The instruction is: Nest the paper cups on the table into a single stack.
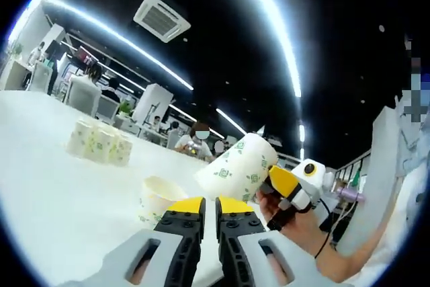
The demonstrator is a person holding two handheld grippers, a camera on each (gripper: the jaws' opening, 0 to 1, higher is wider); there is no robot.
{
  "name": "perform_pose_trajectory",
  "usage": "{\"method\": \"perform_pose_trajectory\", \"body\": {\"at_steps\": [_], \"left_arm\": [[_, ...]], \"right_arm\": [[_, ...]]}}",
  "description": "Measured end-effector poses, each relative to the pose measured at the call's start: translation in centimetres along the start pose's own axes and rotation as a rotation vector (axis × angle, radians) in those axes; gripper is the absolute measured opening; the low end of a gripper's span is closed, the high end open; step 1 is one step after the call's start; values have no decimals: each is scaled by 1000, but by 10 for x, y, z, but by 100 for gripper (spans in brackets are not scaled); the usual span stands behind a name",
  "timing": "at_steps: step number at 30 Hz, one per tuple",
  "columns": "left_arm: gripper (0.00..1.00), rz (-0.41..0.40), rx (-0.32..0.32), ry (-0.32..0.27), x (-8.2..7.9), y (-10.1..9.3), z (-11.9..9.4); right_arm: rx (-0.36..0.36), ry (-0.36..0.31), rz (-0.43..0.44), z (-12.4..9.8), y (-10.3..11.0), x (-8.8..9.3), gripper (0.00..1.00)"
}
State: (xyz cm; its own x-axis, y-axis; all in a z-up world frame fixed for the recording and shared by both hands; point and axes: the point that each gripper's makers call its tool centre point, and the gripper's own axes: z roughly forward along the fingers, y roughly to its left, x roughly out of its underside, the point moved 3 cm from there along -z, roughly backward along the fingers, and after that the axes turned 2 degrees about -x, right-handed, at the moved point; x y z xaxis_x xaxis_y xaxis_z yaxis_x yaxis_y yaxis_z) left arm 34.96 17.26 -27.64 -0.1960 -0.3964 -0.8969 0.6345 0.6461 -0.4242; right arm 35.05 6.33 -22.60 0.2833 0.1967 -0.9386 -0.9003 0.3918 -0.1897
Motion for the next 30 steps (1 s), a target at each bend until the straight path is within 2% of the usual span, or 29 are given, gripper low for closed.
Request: {"method": "perform_pose_trajectory", "body": {"at_steps": [9, 19, 23, 26, 30], "left_arm": [[5, -65, 36, -1, 3, -4, 2], [3, -203, 82, -25, -3, 0, -4], [2, -195, 70, -40, -5, 1, -6], [1, -137, 26, -66, -11, 3, -9], [0, -93, -1, -83, -17, 2, -14]], "right_arm": [[1, -17, -27, -1, 1, -4, 36], [-11, -36, -47, -2, 6, -4, 36], [-15, -21, -66, -1, 9, -2, 36], [-16, 13, -86, 1, 11, 2, 36], [-15, 46, -62, -1, 11, 9, 36]]}}
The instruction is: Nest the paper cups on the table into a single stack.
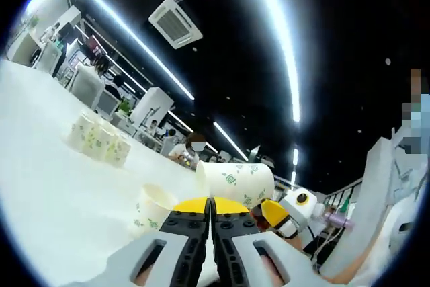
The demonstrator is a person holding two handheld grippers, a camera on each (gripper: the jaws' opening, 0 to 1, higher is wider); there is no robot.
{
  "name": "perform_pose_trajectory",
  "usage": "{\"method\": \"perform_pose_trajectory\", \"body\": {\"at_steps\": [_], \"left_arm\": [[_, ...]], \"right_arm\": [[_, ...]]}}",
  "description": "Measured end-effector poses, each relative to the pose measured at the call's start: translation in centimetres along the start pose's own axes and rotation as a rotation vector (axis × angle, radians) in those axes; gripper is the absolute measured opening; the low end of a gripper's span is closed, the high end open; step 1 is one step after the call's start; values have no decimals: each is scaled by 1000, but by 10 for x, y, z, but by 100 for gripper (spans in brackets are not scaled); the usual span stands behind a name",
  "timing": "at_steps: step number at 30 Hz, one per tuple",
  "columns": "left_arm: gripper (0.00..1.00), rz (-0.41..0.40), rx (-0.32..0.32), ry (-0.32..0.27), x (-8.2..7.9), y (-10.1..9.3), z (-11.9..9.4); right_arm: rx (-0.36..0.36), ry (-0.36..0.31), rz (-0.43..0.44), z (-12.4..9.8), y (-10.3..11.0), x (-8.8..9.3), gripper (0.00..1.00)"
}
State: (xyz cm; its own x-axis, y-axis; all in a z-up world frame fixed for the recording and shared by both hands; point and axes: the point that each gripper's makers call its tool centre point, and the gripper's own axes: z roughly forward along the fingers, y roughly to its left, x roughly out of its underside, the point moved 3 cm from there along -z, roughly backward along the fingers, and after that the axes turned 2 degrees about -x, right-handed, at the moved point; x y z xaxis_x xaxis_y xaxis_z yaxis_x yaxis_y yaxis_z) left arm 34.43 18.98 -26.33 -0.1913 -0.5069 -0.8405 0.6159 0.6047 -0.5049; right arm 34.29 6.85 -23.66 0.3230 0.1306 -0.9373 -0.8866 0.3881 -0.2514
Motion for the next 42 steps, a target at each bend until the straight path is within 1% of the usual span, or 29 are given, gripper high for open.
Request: {"method": "perform_pose_trajectory", "body": {"at_steps": [6, 7, 8, 9, 13, 16, 21, 23, 28, 32, 34, 36, 42], "left_arm": [[0, 117, -26, -26, -6, -6, -3], [0, 155, -48, -44, -10, -6, -3], [0, 175, -60, -55, -12, -6, -4], [0, 215, -75, -62, -14, -7, -5], [0, 385, -106, -57, -18, -17, -5], [0, 478, -121, -31, -16, -24, -3], [0, 532, -124, -16, -14, -29, -1], [0, 578, -134, -9, -15, -31, -1], [0, 663, -161, -6, -21, -35, -4], [0, 826, -228, 32, -21, -36, -5], [0, 872, -244, 52, -18, -37, -4], [0, 897, -248, 49, -17, -40, -3], [0, 999, -278, 68, -15, -45, -1]], "right_arm": [[1, 9, 36, -2, 1, 4, 38], [1, 11, 39, -2, 1, 4, 40], [0, 11, 41, -3, 2, 5, 42], [1, 12, 44, -3, 2, 5, 44], [17, 30, 44, -5, 1, 9, 50], [28, 48, 42, -7, -1, 12, 51], [47, 67, 34, -9, -6, 14, 53], [56, 80, 25, -10, -8, 15, 53], [83, 103, 17, -13, -15, 18, 54], [105, 134, -22, -16, -19, 17, 56], [99, 173, -51, -15, -19, 15, 56], [92, 202, -82, -12, -17, 13, 57], [55, 318, -238, 3, -12, 3, 58]]}}
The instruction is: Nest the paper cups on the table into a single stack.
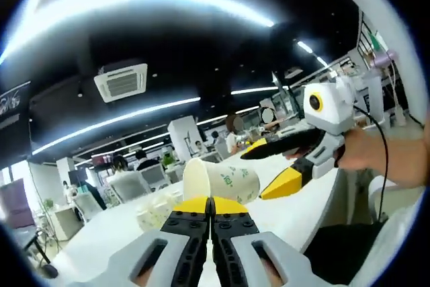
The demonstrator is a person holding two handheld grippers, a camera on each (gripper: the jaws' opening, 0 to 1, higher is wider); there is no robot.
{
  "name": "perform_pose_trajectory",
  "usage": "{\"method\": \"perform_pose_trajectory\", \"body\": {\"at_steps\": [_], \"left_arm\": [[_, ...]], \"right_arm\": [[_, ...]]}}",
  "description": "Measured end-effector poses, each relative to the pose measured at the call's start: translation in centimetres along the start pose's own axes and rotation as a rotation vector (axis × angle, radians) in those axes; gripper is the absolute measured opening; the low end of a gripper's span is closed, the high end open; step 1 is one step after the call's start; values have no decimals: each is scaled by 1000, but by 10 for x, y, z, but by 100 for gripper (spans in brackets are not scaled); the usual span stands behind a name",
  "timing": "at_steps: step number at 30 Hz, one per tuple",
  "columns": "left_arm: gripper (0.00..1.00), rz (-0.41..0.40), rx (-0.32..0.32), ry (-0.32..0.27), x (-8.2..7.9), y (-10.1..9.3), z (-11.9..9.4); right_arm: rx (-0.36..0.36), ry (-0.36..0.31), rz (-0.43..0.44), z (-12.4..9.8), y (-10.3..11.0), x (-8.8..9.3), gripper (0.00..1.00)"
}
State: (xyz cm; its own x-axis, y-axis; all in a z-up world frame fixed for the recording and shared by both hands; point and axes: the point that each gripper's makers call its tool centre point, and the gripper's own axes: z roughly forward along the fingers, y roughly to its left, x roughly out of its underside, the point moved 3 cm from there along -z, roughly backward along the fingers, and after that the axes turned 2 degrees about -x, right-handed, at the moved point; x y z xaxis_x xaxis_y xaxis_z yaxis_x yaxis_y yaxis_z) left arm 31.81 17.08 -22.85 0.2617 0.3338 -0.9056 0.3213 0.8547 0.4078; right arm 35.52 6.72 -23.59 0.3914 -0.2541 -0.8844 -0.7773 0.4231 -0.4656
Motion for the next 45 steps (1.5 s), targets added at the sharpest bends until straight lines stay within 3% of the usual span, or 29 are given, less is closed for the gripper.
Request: {"method": "perform_pose_trajectory", "body": {"at_steps": [4, 10, 13, 31, 40, 45], "left_arm": [[0, 117, -35, 27, 0, -2, 0], [0, 140, -23, 35, -2, -10, 1], [0, 141, -16, 43, 1, -11, 2], [0, 196, -6, 59, 2, -19, 4], [0, 119, 22, 26, 4, -14, 6], [3, -31, 87, -7, 2, -18, 7]], "right_arm": [[-33, 106, -106, 12, 1, -3, 58], [-132, 285, -241, 34, 8, 6, 57], [-143, 359, -312, 39, 6, 10, 55], [-175, 390, -295, 48, 9, 9, 45], [-165, 374, -263, 46, 7, 11, 44], [-148, 363, -240, 41, 6, 13, 44]]}}
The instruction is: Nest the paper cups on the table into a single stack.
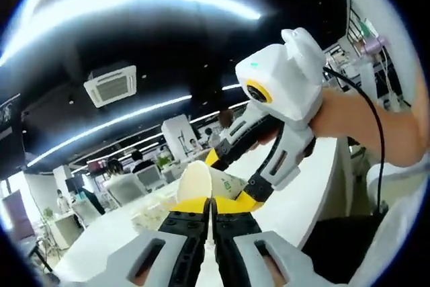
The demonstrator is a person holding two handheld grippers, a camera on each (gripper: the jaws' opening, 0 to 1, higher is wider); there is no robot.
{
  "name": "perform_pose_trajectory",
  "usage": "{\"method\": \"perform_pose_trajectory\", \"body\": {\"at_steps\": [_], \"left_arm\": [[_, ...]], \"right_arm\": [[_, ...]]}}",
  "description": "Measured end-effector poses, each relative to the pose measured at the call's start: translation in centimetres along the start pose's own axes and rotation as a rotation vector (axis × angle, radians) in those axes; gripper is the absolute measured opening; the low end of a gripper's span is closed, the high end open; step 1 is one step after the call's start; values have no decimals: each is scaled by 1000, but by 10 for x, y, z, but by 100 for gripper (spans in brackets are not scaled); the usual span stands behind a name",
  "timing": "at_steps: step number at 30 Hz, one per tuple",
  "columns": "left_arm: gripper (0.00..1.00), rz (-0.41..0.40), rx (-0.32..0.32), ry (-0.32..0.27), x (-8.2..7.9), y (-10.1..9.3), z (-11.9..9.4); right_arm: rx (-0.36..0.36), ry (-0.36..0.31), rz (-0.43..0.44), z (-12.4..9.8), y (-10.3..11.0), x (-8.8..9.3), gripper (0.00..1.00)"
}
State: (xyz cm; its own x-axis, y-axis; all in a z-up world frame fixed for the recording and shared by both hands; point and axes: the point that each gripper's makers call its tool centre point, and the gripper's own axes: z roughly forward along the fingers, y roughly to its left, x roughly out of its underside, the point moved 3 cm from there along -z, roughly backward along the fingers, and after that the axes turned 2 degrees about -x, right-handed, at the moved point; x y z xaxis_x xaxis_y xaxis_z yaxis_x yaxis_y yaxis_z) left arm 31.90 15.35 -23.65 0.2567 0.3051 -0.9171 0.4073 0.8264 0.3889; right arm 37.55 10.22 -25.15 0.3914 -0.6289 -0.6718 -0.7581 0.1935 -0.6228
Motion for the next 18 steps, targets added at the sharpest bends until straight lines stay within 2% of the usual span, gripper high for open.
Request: {"method": "perform_pose_trajectory", "body": {"at_steps": [2, 5, 10, 18], "left_arm": [[7, -56, 32, -5, 1, -1, 1], [13, -194, 92, -25, 3, -1, 1], [15, -411, 124, -110, -2, 16, -6], [15, -433, 102, -100, 7, 27, -8]], "right_arm": [[6, -8, 16, -1, -1, 1, 44], [15, -19, 43, -3, -2, 6, 44], [17, -111, 181, -13, -3, 14, 44], [22, -276, 375, -34, -7, 20, 44]]}}
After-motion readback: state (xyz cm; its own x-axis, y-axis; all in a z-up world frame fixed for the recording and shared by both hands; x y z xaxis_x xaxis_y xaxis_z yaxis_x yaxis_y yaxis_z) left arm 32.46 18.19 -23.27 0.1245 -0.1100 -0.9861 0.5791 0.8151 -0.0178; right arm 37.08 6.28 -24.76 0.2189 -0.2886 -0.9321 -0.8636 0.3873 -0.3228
